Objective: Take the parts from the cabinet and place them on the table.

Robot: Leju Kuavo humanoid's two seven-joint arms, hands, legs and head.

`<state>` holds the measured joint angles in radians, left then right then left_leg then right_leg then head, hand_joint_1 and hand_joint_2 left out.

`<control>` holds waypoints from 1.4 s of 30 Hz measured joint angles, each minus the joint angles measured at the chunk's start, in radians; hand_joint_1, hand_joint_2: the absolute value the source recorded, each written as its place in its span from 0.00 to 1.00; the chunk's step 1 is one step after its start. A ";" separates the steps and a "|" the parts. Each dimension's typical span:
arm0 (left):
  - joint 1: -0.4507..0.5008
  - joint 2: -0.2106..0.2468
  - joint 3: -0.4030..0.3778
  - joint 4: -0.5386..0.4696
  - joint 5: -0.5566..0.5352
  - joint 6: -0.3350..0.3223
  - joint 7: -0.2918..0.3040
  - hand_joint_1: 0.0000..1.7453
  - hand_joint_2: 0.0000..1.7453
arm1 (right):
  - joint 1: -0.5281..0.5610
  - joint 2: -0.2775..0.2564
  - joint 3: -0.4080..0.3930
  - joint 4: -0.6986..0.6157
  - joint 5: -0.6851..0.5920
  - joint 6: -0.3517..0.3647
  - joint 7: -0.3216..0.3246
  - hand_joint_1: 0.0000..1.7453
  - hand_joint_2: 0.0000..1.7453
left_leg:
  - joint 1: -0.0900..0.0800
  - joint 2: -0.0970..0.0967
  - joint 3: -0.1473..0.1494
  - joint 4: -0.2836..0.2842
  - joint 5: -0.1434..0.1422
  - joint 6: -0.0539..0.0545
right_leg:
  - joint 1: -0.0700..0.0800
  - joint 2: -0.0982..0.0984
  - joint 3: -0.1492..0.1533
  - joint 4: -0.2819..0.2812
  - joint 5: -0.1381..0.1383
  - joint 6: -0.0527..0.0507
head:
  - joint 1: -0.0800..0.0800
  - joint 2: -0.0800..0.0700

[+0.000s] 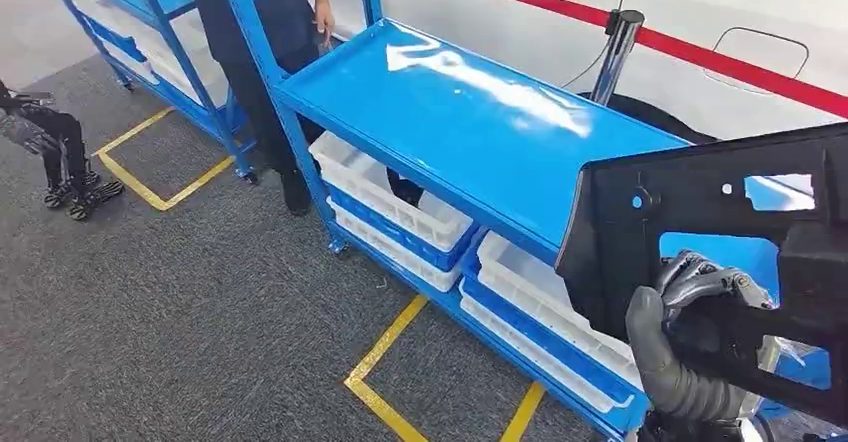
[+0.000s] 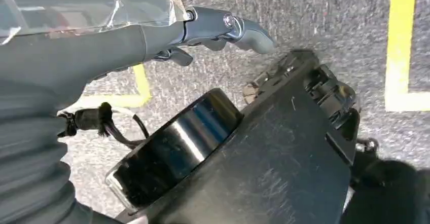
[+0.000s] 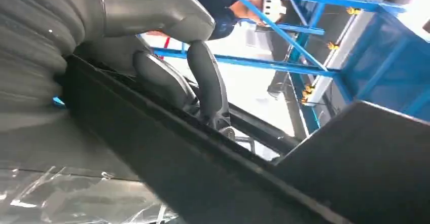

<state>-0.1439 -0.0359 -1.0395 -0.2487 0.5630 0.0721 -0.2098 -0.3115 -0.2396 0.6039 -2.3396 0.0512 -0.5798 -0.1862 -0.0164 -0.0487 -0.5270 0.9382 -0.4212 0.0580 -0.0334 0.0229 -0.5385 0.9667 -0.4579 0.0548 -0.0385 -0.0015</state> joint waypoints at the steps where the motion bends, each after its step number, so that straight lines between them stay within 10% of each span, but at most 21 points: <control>1: 0.001 0.000 0.000 0.000 0.000 0.000 0.000 0.00 1.00 | 0.008 0.000 -0.003 0.000 -0.009 -0.001 -0.006 1.00 1.00 | 0.002 -0.003 -0.001 -0.002 0.002 -0.004 | 0.004 -0.003 -0.001 0.000 0.000 -0.007 | -0.001 0.000; 4: 0.001 0.003 0.000 0.000 0.000 0.001 0.000 0.00 1.00 | 0.021 0.000 -0.015 0.000 -0.026 -0.005 -0.022 1.00 1.00 | 0.007 0.006 -0.007 0.020 -0.011 -0.018 | -0.002 -0.018 0.000 -0.007 0.009 -0.024 | 0.000 0.000; 7: -0.008 0.003 0.001 0.000 0.002 0.000 0.001 0.00 1.00 | 0.044 0.000 -0.026 0.000 -0.040 -0.008 -0.032 1.00 1.00 | 0.018 0.026 -0.114 0.252 -0.130 -0.042 | -0.003 -0.032 -0.001 -0.006 0.008 -0.032 | -0.004 0.000; 9: -0.013 0.003 0.001 0.000 0.003 -0.002 0.000 0.00 1.00 | 0.056 0.000 -0.027 0.002 -0.048 -0.007 -0.039 1.00 1.00 | 0.022 0.027 -0.154 0.345 -0.151 -0.047 | -0.004 -0.041 -0.001 -0.006 0.007 -0.031 | -0.004 0.000; 13: -0.008 0.003 -0.003 0.000 -0.021 0.012 0.018 0.00 1.00 | 0.065 0.001 -0.036 0.002 -0.054 -0.006 -0.048 1.00 1.00 | 0.028 0.051 -0.002 0.047 -0.004 -0.045 | -0.006 -0.053 0.005 -0.006 0.004 -0.024 | -0.004 0.000; 14: -0.007 0.003 -0.007 0.000 -0.025 0.013 0.019 0.00 1.00 | 0.066 0.001 -0.037 0.002 -0.054 -0.006 -0.049 1.00 1.00 | 0.020 0.065 0.014 0.010 -0.023 -0.045 | -0.001 -0.055 0.004 -0.007 0.006 -0.018 | -0.005 0.000; 19: -0.007 0.003 -0.018 0.000 -0.024 0.014 0.021 0.00 1.00 | 0.073 0.002 -0.045 0.002 -0.054 -0.004 -0.050 1.00 1.00 | 0.018 0.045 0.006 -0.004 -0.005 -0.002 | -0.007 -0.061 0.001 -0.009 0.003 0.015 | -0.004 0.000; 23: -0.008 0.000 -0.022 0.000 -0.023 0.014 0.022 0.00 1.00 | 0.082 0.002 -0.052 0.003 -0.054 -0.004 -0.052 1.00 1.00 | 0.007 0.031 0.006 -0.004 -0.004 0.014 | 0.003 -0.031 -0.128 0.269 -0.141 0.007 | -0.002 0.000; 25: -0.008 0.000 -0.023 0.000 -0.022 0.014 0.023 0.00 1.00 | 0.088 0.002 -0.052 0.006 -0.053 -0.004 -0.053 1.00 1.00 | 0.002 0.015 0.007 -0.003 -0.004 0.015 | 0.007 -0.029 -0.161 0.327 -0.138 0.002 | -0.002 0.000; 28: -0.008 -0.002 -0.023 0.000 -0.022 0.014 0.023 0.00 1.00 | 0.089 0.002 -0.052 0.008 -0.053 -0.004 -0.055 1.00 1.00 | -0.001 -0.016 0.016 -0.002 -0.007 0.014 | 0.012 -0.003 -0.055 0.098 -0.005 -0.014 | -0.002 0.000; 30: -0.010 -0.003 -0.024 0.000 -0.022 0.017 0.023 0.00 1.00 | 0.091 0.002 -0.053 0.010 -0.053 -0.004 -0.058 1.00 1.00 | -0.008 -0.032 0.010 0.005 -0.011 0.009 | 0.011 0.048 -0.010 -0.001 0.009 -0.020 | -0.003 0.000; 34: -0.010 0.002 -0.023 0.000 -0.018 0.018 0.023 0.00 1.00 | 0.092 0.005 -0.053 0.012 -0.050 -0.007 -0.063 1.00 1.00 | -0.004 -0.072 -0.001 0.006 -0.009 -0.007 | 0.008 0.005 -0.010 -0.006 0.013 -0.028 | -0.003 0.000; 36: -0.009 0.003 -0.024 -0.001 -0.017 0.020 0.022 0.00 1.00 | 0.092 0.010 -0.053 0.013 -0.045 -0.008 -0.066 1.00 1.00 | -0.004 0.004 -0.021 0.061 -0.045 -0.022 | 0.007 -0.016 -0.004 -0.007 0.011 -0.035 | -0.010 0.000; 39: -0.020 0.006 -0.023 -0.001 -0.012 0.021 0.015 0.00 1.00 | 0.099 0.016 -0.052 0.016 -0.033 -0.015 -0.072 1.00 1.00 | 0.009 0.029 -0.137 0.304 -0.150 -0.040 | 0.012 -0.059 -0.001 -0.007 0.006 -0.039 | -0.011 0.000; 42: -0.020 0.006 -0.023 -0.001 -0.015 0.043 0.012 0.00 1.00 | 0.102 0.021 -0.052 0.024 -0.008 -0.026 -0.066 1.00 1.00 | 0.010 0.035 -0.115 0.264 -0.100 -0.038 | 0.012 -0.096 0.005 -0.007 0.001 -0.037 | -0.011 0.000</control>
<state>-0.1639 -0.0294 -1.0624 -0.2495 0.5478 0.1149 -0.1980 -0.2100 -0.2182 0.5524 -2.3159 0.0428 -0.6054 -0.2518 -0.0065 -0.0141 -0.6418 1.2017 -0.5208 0.0198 -0.0215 -0.0732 -0.5339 0.9600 -0.4572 0.0174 -0.0492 -0.0015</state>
